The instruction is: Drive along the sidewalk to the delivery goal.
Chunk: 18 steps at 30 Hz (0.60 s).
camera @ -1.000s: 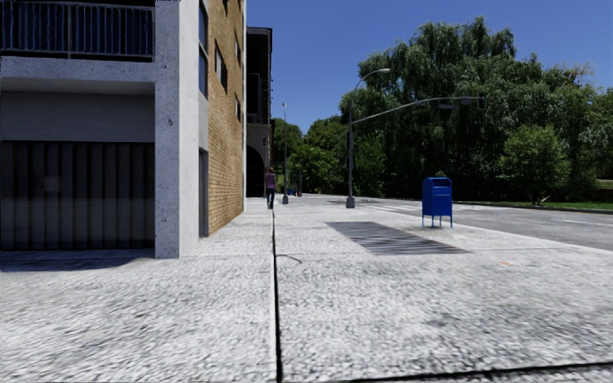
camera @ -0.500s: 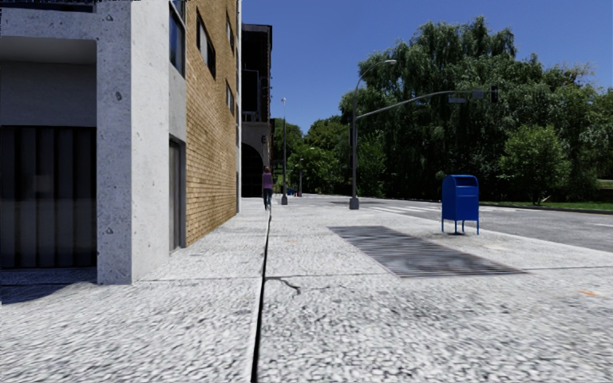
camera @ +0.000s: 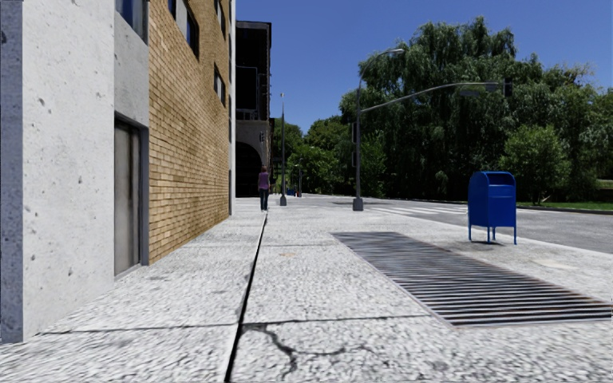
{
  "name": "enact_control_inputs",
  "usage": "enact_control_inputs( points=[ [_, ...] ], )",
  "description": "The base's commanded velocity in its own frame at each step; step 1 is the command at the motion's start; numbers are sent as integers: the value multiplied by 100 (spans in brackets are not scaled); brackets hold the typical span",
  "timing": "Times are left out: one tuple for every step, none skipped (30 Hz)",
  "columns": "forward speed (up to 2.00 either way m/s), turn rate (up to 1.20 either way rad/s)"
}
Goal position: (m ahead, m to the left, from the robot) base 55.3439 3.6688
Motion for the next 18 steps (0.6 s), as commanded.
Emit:
enact_control_inputs(
  points=[
    [200, 0],
    [200, 0],
    [200, 0],
    [200, 0],
    [200, 0],
    [200, 0],
    [200, 0],
    [200, 0],
    [200, 0],
    [200, 0],
    [200, 0],
    [200, 0],
    [200, 0],
    [200, 0],
    [200, 0],
    [200, 0],
    [200, 0],
    [200, 0]
  ],
)
